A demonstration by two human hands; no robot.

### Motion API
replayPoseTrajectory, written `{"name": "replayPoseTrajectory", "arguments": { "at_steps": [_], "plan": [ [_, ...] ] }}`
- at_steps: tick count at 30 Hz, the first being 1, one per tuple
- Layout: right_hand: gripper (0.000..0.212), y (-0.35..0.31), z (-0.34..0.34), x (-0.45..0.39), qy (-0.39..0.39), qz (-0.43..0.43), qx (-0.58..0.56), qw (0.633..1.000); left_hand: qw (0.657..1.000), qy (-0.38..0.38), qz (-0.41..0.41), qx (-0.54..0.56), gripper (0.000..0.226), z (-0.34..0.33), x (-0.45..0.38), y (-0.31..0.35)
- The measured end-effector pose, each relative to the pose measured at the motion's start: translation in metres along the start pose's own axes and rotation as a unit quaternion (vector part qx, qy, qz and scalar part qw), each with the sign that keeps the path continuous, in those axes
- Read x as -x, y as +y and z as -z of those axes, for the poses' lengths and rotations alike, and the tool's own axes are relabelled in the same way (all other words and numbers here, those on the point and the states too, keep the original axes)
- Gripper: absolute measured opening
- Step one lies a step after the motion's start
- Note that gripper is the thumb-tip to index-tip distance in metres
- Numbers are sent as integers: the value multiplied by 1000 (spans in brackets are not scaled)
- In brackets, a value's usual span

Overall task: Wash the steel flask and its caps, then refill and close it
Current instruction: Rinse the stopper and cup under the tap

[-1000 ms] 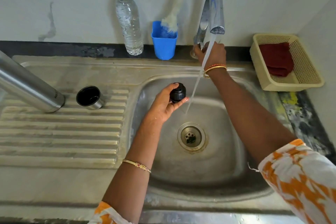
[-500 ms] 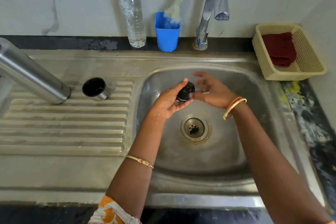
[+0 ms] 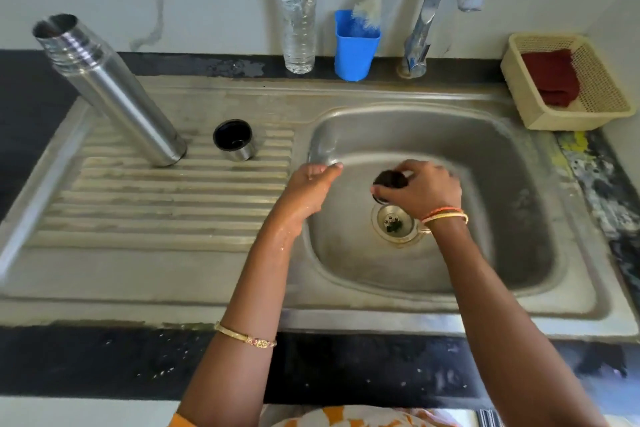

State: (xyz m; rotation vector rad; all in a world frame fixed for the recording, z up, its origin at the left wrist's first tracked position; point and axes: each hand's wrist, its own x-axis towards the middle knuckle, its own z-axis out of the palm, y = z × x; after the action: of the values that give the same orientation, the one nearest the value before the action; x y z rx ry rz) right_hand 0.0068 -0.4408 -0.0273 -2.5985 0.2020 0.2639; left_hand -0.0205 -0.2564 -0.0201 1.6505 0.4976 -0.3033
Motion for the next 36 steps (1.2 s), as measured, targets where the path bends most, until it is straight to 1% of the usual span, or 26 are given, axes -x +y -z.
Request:
{"name": "replayPoseTrajectory", "arguments": {
  "at_steps": [1,3,4,7,9,13,16,19,22,27,31,32,34,35,36],
  "plan": [
    [57,-4,-6,6,21,-17,3,1000,1000,11,-20,-8,17,9,2,-5],
    [54,-17,-12,17,30,-22,-51,998,998,34,-49,-26,14,27,6,-13],
    [53,-29,-14,23,35,-10,-71,997,996,40,-64,-38,15,39,7,-18],
    [56,-70,-28,41,56,35,-203,977,988,72,-115,-68,11,76,14,-31],
    [56,-99,-40,52,67,83,-233,967,976,107,-145,-118,16,101,18,-38],
    [57,-149,-80,60,18,144,-222,964,955,158,-186,-168,22,149,17,-54],
    [59,-174,-117,59,18,184,-189,964,950,159,-195,-186,22,178,14,-63],
    [60,-188,-143,60,14,184,-179,966,946,147,-203,-204,24,196,10,-70],
    [60,-197,-158,61,33,185,-189,964,944,148,-210,-209,26,206,3,-72],
    [61,-198,-168,61,44,181,-196,963,933,165,-246,-205,24,209,-5,-69],
    [72,-191,-165,68,8,179,-212,961,927,163,-271,-202,27,206,-7,-65],
    [71,-191,-159,68,21,164,-240,957,923,162,-281,-206,29,205,-9,-63],
    [59,-191,-143,58,77,132,-295,943,920,157,-292,-211,34,204,-14,-58],
    [53,-191,-135,47,90,131,-283,946,921,153,-291,-211,38,204,-17,-54],
    [52,-191,-127,35,79,139,-237,958,923,148,-287,-208,41,203,-18,-50]
  ]
}}
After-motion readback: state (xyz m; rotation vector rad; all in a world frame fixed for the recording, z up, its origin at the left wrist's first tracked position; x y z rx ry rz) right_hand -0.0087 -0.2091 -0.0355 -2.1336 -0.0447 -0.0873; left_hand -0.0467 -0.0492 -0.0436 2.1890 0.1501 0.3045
